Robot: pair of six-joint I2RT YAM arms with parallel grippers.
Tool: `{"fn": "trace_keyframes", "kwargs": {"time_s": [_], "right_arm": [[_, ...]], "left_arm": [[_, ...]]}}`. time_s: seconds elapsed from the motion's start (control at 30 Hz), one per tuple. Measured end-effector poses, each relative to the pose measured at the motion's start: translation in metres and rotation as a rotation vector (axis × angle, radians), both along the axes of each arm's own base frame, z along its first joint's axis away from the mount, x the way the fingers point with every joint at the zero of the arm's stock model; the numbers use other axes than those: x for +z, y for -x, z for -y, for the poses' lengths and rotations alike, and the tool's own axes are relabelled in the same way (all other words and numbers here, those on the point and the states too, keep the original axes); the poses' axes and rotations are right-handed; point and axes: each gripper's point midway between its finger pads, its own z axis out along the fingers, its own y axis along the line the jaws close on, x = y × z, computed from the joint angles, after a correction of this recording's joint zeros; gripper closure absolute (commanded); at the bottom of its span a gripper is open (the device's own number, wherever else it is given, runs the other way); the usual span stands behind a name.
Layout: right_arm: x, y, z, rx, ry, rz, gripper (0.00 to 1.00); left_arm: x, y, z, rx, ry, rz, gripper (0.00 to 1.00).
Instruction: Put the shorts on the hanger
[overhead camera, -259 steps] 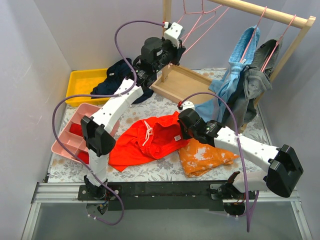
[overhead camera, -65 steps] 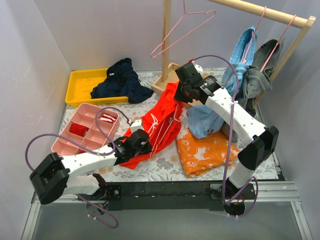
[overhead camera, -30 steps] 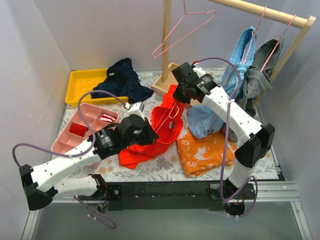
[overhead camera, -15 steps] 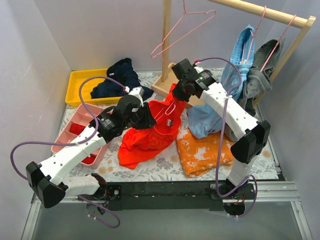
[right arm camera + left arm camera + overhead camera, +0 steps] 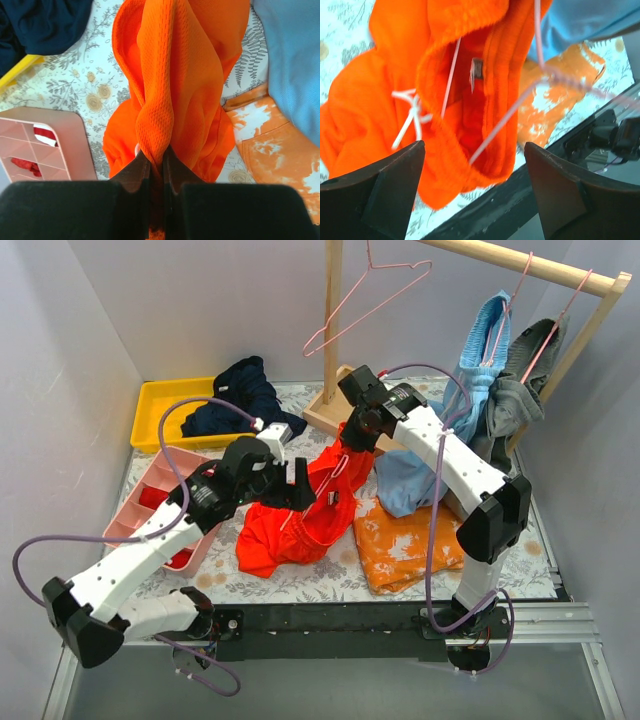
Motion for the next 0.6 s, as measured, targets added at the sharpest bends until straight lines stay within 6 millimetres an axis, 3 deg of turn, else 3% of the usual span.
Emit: {"fn": "trace_keyframes", "kwargs": {"time_s": [0.27, 0.47, 0.6], "right_arm": [[-0.014, -0.009, -0.001, 0.024, 0.036, -0.024, 0.99], [-0.01, -0.011, -0.005, 0.036, 0.029, -0.022, 0.99], [-0.007, -0.014, -0.006, 0.041, 0.032, -0.022, 0.99]], "left_arm": [[-0.022, 0.046, -0.035, 0.034, 0.027, -0.019, 0.33], [-0.05, 0.081, -0.022, -0.003, -0.036, -0.062, 0.33], [-0.077, 0.097, -0.013, -0.002, -0.173, -0.091, 0.27]]}}
